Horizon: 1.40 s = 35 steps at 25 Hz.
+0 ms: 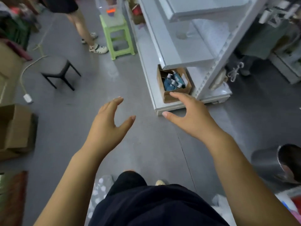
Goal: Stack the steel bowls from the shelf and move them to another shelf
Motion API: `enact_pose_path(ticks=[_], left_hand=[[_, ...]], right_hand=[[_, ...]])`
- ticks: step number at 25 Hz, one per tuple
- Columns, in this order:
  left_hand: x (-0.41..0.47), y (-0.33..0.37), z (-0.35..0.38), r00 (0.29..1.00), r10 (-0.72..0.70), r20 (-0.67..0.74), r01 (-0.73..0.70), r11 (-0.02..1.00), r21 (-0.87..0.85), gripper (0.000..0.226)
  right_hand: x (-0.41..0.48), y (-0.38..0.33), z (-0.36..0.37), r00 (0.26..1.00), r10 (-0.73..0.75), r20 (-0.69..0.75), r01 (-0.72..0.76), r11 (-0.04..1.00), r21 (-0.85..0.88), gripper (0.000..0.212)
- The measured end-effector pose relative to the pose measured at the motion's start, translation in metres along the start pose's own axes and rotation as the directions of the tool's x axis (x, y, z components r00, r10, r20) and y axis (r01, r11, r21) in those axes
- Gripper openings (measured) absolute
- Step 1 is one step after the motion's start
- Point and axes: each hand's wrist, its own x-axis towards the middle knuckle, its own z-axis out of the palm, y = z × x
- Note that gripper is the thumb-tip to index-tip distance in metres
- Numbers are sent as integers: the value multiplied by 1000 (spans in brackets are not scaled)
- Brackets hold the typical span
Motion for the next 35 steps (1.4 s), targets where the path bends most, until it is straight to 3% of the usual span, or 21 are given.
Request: enact_pose_path(ticks=[5,16,23,28,35], left_hand=[[66,-56,-35,987,-124,-100,129,990,50,67],[358,-113,-151,986,132,-102,-118,984,133,69],[494,-107,-142,978,207,-26,-205,978,44,67],[617,-105,-149,969,242,-50,-239,969,69,67],[793,-71,-139,950,302,-85,-305,952,-23,67]], right_hand=[[117,-33,39,987,-103,119,107,994,-20,65],[375,-139,60,993,-64,-96,66,998,20,60],[486,-128,36,981,43,-190,-33,998,55,56],[599,-112,6,956,106,-273,-88,993,76,61],[751,-104,-52,931,133,-340,-106,990,97,59]])
